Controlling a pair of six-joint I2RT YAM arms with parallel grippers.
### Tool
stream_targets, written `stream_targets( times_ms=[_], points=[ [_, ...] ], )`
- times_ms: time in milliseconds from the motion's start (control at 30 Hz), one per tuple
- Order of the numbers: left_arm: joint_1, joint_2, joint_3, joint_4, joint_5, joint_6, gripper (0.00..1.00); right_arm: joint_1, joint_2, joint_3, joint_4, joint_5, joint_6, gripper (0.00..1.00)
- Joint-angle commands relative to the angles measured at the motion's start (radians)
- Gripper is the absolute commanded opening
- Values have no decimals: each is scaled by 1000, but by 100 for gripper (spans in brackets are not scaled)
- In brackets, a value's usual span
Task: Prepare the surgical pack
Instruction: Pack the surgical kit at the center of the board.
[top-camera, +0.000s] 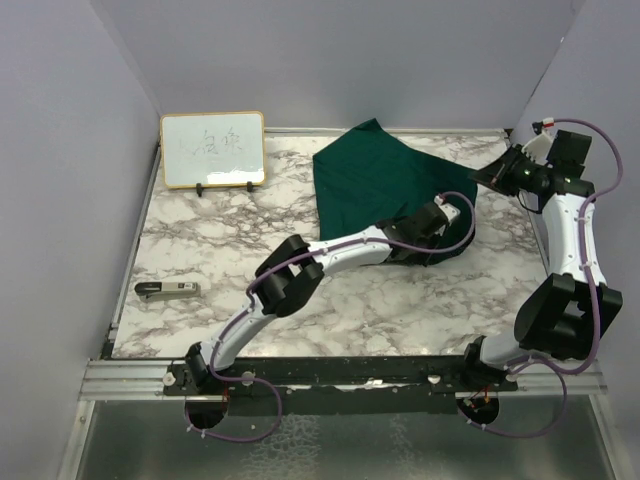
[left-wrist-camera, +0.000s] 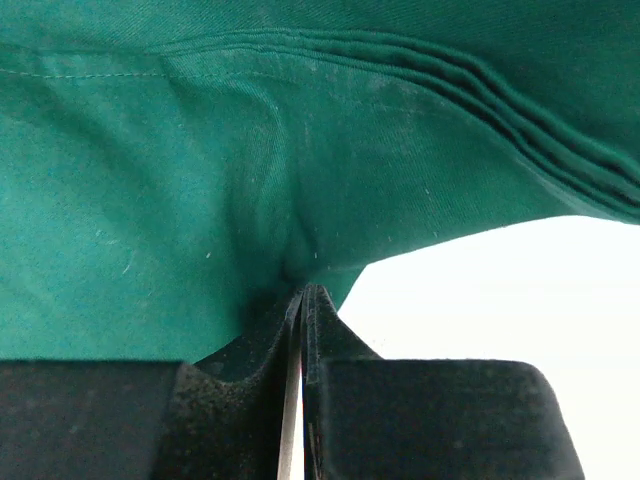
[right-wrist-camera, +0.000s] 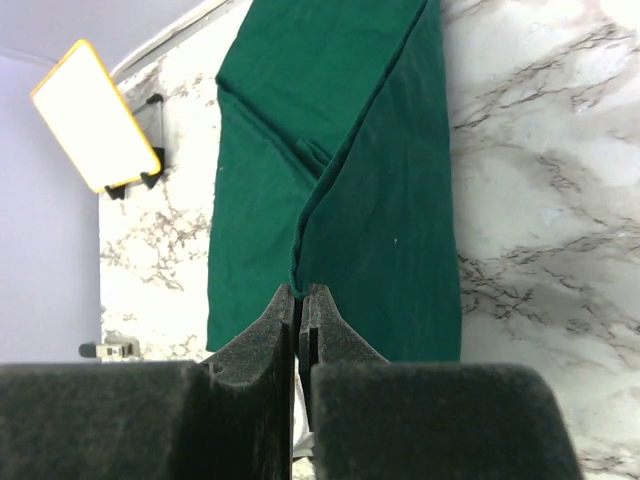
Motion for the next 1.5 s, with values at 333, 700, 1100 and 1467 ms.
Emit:
stream_targets(
  times_ms=[333,700,1100,1467],
  points=[
    [229,-598,-514,192,369,-110,11,207,57,47,80,-65,220,1],
    [489,-1023,-937,179,333,-118,17,616,201,21,457,221,617,1],
    [592,-1229,-1075,142,271,-81,51,747,352,75,502,257,637,1],
    [599,-1177,-1097,216,336,-140,52,762,441,102,467,226,546,1]
  ],
)
